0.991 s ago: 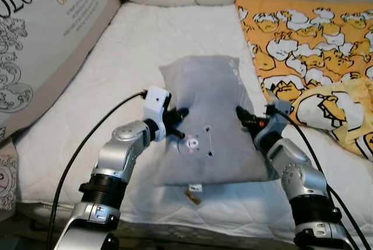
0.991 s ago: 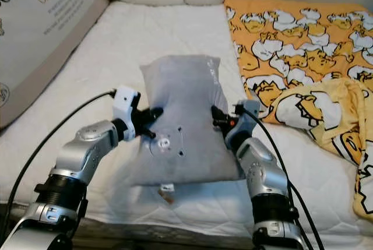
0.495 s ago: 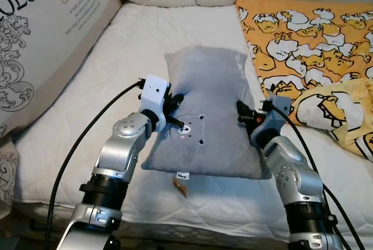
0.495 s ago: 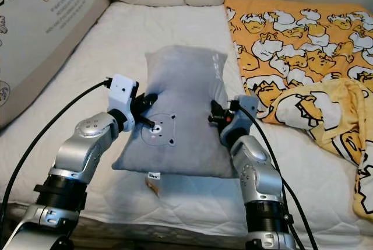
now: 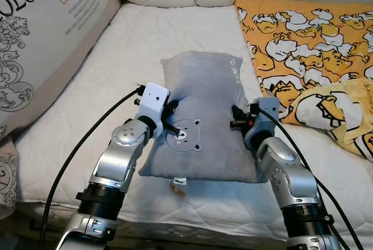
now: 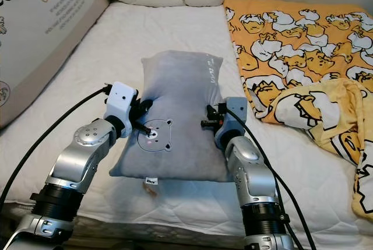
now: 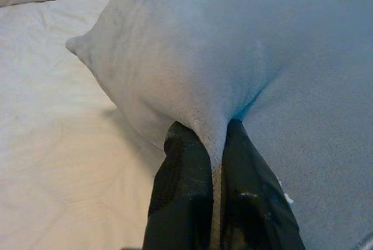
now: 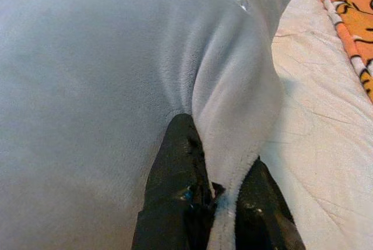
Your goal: Clean up the room
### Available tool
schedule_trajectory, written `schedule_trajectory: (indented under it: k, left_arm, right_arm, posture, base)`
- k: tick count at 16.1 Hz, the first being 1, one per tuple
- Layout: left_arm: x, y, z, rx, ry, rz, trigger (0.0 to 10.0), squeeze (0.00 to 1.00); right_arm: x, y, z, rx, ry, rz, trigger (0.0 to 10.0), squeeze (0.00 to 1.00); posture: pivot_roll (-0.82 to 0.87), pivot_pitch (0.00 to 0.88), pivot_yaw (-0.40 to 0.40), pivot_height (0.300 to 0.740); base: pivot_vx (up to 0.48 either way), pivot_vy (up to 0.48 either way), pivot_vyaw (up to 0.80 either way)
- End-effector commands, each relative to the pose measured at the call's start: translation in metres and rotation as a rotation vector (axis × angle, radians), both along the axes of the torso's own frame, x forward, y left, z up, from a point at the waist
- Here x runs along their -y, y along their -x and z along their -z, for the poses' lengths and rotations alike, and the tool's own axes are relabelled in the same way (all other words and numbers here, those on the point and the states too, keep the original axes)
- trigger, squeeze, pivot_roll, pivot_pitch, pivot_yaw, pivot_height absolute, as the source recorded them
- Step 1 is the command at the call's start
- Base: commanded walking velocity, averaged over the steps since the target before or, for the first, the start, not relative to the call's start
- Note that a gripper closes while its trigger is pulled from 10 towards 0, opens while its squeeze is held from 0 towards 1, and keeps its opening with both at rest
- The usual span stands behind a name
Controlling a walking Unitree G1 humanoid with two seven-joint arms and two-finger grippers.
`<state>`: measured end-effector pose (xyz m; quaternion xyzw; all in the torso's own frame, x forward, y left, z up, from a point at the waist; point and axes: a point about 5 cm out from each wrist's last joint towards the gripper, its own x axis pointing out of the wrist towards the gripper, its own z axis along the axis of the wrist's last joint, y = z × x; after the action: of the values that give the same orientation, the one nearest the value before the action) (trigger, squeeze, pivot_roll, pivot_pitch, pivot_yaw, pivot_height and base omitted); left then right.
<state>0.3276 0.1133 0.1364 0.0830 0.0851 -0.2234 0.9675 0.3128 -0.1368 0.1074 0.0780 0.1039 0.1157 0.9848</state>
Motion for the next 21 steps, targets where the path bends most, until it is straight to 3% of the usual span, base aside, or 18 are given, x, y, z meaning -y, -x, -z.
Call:
schedule_trajectory:
  k: [1, 21]
  left_arm:
    - [-0.0074, -0.0016, -0.0101, 0.05, -0.014, -0.035, 10.0, 0.0]
    - [-0.0126, -0.005, -0.0125, 0.051, -0.041, -0.05, 10.0, 0.0]
  right_arm:
    - [0.0029, 0.0013, -0.0049, 0.032, 0.012, 0.0, 10.0, 0.0]
    - [-0.0012, 0.0048, 0.0011, 0.006, -0.04, 0.039, 10.0, 0.0]
  posture:
    - [0.08, 0.0, -0.004, 0.74]
    - [0.07, 0.0, 0.015, 0.74]
  base:
    - [0.0, 0.296, -0.5]
    - [0.0, 0.358, -0.03]
